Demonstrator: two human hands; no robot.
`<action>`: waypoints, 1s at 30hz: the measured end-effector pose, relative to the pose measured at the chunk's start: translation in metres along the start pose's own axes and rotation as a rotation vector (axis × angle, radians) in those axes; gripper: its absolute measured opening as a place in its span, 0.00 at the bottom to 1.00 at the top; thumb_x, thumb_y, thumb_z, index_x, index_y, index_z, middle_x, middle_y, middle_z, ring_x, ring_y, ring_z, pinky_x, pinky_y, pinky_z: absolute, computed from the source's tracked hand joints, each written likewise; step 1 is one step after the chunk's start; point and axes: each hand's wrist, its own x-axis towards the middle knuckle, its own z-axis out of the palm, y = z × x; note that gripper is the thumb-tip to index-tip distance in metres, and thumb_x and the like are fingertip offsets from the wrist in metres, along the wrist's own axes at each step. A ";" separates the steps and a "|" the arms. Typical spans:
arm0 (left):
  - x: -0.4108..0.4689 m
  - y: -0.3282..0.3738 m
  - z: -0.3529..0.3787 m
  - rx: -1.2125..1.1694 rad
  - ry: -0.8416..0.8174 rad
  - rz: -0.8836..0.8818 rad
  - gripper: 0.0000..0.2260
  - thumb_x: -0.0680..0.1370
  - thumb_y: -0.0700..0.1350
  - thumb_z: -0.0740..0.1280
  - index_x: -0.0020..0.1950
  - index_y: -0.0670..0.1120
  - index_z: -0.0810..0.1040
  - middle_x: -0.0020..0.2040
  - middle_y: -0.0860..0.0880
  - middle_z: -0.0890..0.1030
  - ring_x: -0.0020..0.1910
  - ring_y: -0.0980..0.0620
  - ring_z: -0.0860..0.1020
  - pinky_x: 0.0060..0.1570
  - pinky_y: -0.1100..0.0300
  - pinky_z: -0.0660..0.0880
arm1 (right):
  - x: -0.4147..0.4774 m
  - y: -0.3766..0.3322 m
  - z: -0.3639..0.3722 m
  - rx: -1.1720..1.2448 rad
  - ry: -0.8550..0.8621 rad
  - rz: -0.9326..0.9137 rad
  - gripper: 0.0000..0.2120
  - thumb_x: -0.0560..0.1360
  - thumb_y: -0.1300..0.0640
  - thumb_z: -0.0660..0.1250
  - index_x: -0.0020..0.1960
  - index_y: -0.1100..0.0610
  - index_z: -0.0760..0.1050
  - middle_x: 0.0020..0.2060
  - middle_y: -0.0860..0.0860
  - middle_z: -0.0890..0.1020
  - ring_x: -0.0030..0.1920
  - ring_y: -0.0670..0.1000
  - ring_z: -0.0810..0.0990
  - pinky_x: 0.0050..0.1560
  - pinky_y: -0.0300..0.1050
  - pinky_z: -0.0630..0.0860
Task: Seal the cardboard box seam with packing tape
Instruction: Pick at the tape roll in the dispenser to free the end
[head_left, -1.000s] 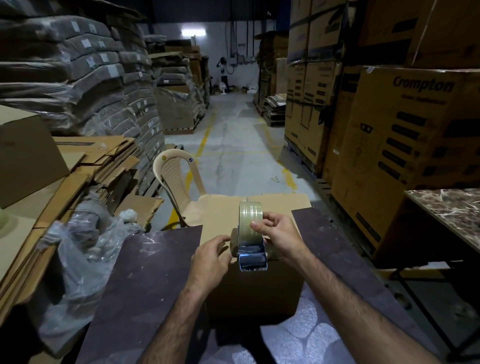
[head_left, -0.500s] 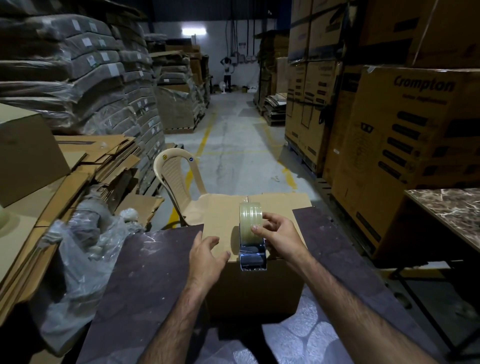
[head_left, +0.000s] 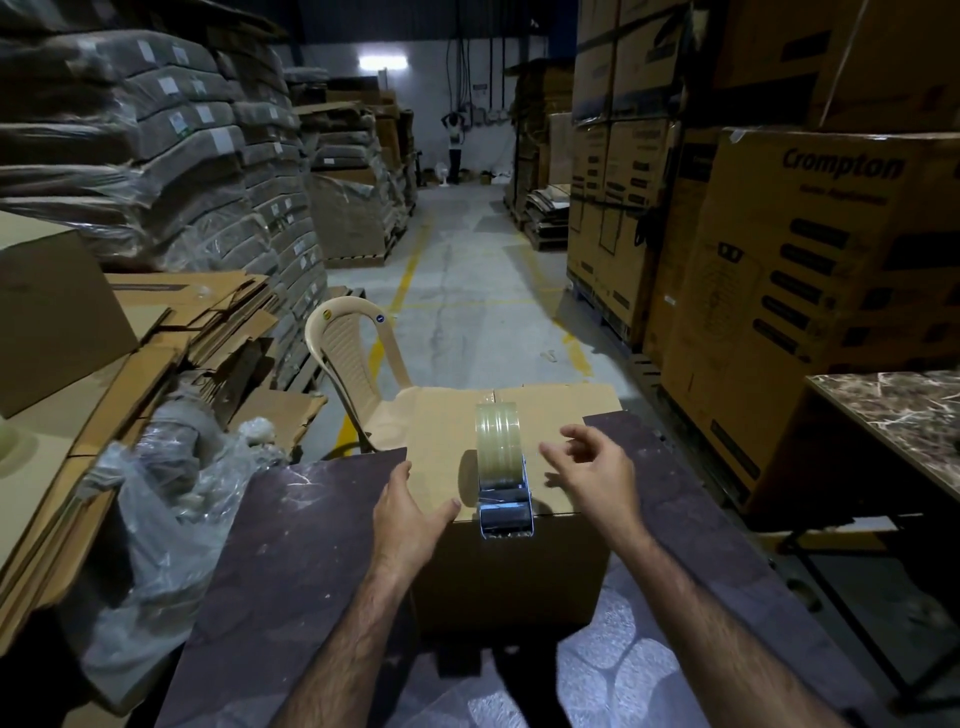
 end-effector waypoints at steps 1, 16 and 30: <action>-0.001 0.000 0.000 -0.019 0.002 -0.013 0.33 0.72 0.46 0.75 0.72 0.44 0.63 0.67 0.45 0.72 0.66 0.46 0.71 0.57 0.55 0.73 | 0.001 0.008 -0.005 -0.167 0.123 -0.023 0.20 0.72 0.48 0.72 0.60 0.56 0.76 0.48 0.49 0.80 0.51 0.51 0.79 0.49 0.54 0.80; -0.013 -0.007 0.001 -0.054 0.070 -0.070 0.23 0.72 0.49 0.74 0.63 0.42 0.75 0.57 0.45 0.81 0.51 0.50 0.77 0.43 0.62 0.73 | -0.017 0.037 -0.021 -0.362 0.116 0.223 0.14 0.73 0.46 0.67 0.52 0.55 0.80 0.46 0.51 0.83 0.46 0.51 0.80 0.47 0.46 0.77; -0.043 -0.013 -0.002 -0.019 0.071 -0.049 0.21 0.72 0.51 0.74 0.61 0.45 0.75 0.54 0.48 0.81 0.48 0.52 0.77 0.44 0.60 0.75 | -0.034 0.032 -0.034 -0.526 0.110 0.180 0.16 0.75 0.45 0.66 0.52 0.57 0.79 0.47 0.52 0.83 0.43 0.50 0.75 0.45 0.44 0.70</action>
